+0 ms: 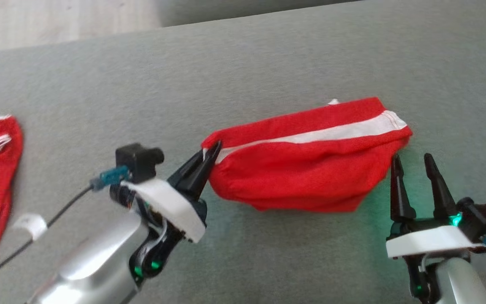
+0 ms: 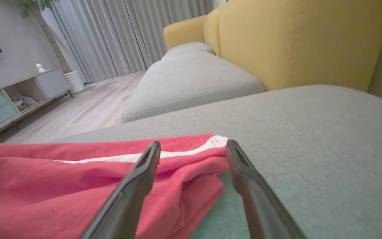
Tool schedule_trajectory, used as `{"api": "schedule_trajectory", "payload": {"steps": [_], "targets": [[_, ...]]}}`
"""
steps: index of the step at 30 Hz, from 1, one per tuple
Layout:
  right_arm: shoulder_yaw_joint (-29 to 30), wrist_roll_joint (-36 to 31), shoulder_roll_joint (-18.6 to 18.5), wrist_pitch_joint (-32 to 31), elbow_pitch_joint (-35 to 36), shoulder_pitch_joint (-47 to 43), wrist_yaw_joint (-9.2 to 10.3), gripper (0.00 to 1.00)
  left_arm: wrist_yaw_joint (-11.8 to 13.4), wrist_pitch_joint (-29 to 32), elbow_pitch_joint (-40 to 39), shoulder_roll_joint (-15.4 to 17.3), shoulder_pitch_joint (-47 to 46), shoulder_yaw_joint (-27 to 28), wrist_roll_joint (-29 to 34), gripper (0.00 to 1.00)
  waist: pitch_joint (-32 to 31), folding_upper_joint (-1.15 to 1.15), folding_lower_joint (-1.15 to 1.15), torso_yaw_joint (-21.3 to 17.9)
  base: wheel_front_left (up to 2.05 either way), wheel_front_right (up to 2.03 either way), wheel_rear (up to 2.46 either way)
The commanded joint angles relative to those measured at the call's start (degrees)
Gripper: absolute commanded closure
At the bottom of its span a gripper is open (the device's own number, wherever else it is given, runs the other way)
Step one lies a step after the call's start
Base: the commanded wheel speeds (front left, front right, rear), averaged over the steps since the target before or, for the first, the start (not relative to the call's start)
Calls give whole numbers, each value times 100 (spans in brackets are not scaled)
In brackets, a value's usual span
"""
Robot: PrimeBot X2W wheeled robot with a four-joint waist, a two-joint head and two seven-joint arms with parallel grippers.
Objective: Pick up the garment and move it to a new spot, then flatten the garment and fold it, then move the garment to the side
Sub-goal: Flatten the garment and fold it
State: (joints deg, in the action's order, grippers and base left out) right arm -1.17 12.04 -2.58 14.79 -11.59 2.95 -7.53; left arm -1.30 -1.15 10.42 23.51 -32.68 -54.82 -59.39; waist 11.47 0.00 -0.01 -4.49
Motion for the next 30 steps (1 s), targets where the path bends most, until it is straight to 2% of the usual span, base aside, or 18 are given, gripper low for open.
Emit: {"api": "schedule_trajectory", "payload": {"steps": [1, 5, 11, 18, 25, 26, 29, 30], "targets": [[-96, 135, -30, 21, 10, 268, 4, 0, 31, -149, -195, 175, -177, 236, -2, 100, 97, 0, 1, 219, 0, 0, 0], [-45, 241, -109, 21, -233, 548, 4, 0, 39, -270, -128, 222, -68, 217, 57, 100, 170, 0, 1, 356, 0, 0, 0], [-236, 391, -736, 21, -888, 1164, 4, 0, 26, -382, -59, 223, -66, 180, 163, 100, 261, 0, 1, 552, 0, 0, 0], [-1068, 470, -1323, 20, -2089, 1763, 4, 0, 17, -424, -52, 148, -68, 125, 198, 100, 298, 0, 1, 672, 0, 0, 0], [-1592, 295, -1510, 20, -2483, 2135, 4, 0, 10, -452, -42, 139, -105, 94, 246, 100, 356, 0, 1, 689, 0, 0, 0], [-1646, 275, -1513, 20, -2538, 2158, 4, 6, 9, -455, -40, 139, -109, 92, 248, 100, 357, 0, 1, 694, 0, 0, 0], [-1778, 282, -1522, 20, -2742, 2239, 4, 43, 6, -460, -30, 136, -114, 87, 248, 100, 356, 0, 1, 709, 0, 0, 0], [-1804, 292, -1523, 20, -2802, 2269, 4, 58, 3, -458, -26, 135, -114, 82, 246, 100, 354, 0, 1, 714, 0, 0, 0]]}}
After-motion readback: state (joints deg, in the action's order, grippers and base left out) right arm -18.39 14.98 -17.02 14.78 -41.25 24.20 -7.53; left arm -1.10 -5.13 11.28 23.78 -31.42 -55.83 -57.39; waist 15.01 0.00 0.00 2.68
